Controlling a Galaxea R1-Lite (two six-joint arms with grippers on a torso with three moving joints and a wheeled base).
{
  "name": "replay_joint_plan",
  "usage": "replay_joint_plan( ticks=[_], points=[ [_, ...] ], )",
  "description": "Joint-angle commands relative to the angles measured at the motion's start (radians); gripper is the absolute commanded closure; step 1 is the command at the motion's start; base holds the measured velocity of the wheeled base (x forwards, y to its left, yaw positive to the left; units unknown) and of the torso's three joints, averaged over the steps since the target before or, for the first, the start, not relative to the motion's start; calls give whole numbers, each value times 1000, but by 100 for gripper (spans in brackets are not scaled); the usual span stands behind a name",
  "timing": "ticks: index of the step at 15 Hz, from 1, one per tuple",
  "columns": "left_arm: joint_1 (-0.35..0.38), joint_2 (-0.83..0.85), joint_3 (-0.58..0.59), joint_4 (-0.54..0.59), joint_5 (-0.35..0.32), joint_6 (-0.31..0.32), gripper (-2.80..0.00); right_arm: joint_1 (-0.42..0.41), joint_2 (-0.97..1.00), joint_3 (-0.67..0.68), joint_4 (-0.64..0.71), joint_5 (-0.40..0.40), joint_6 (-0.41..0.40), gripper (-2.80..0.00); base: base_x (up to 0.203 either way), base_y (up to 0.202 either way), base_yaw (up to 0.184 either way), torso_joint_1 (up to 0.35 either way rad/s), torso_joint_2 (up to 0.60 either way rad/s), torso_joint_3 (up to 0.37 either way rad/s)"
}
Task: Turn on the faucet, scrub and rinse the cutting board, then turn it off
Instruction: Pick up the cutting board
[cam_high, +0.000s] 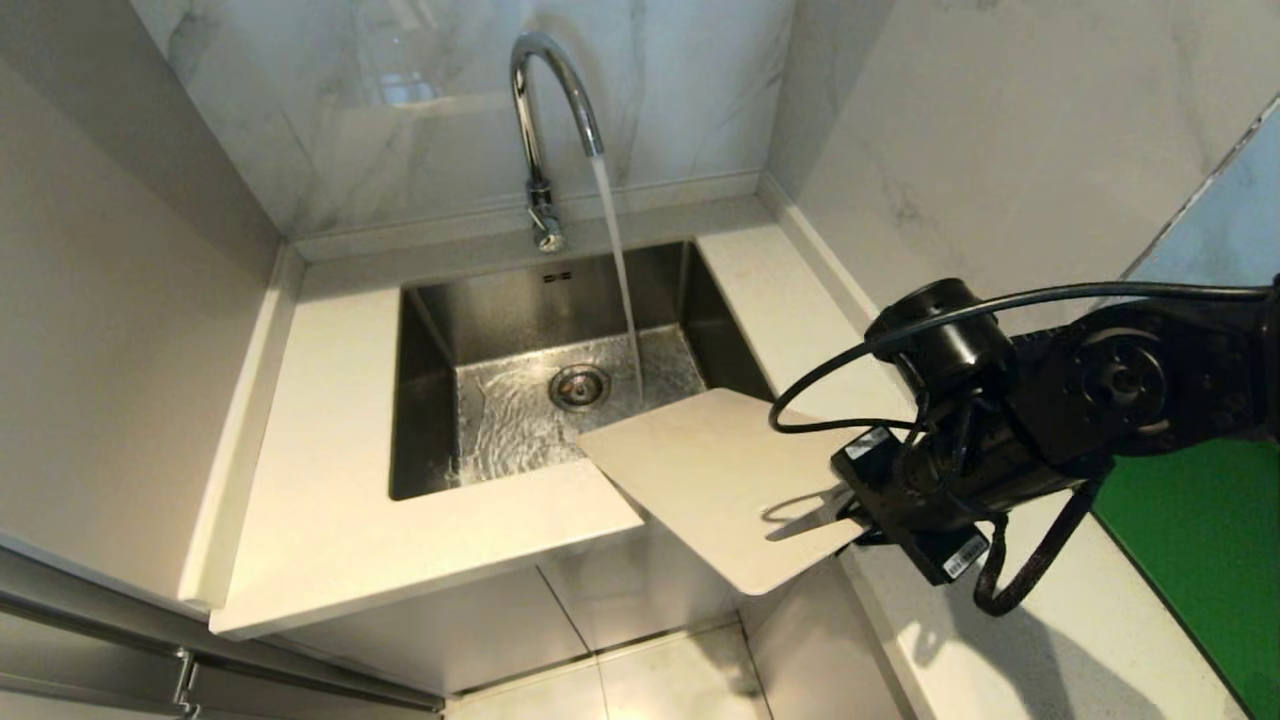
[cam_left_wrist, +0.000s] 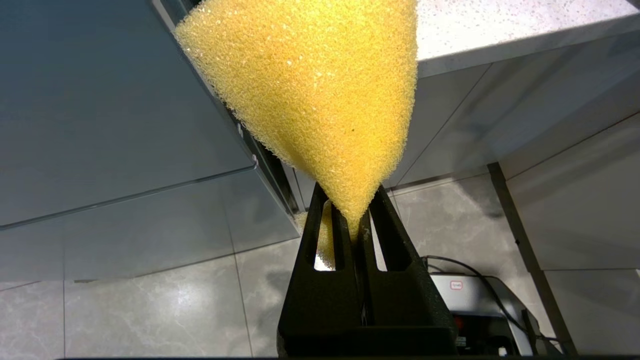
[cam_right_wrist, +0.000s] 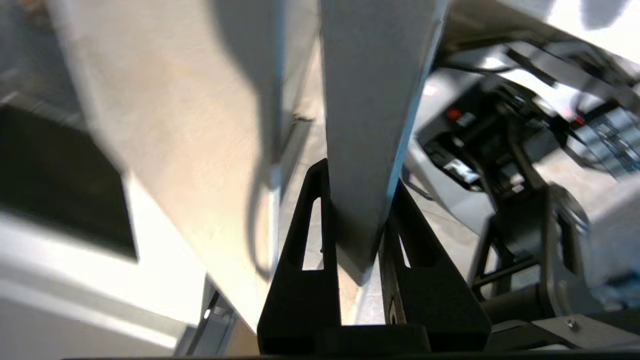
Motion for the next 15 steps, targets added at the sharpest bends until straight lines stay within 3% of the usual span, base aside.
replay_joint_plan(
  ticks=[1,7,11,15],
  points=[
    [0,-2,0,2,0,0,0,29,-72,-18,1,-1,-27,0,0,0,0,0,0,0],
    [0,-2,0,1,0,0,0,43,-77,-106,0,-54,-244,0,0,0,0,0,0,0],
    [0,-2,0,2,2,0,0,41,-87,-166,0,-61,-454,0,0,0,0,0,0,0],
    [0,-2,0,1,0,0,0,29,-71,-242,3,-89,-540,0,0,0,0,0,0,0]
  ],
)
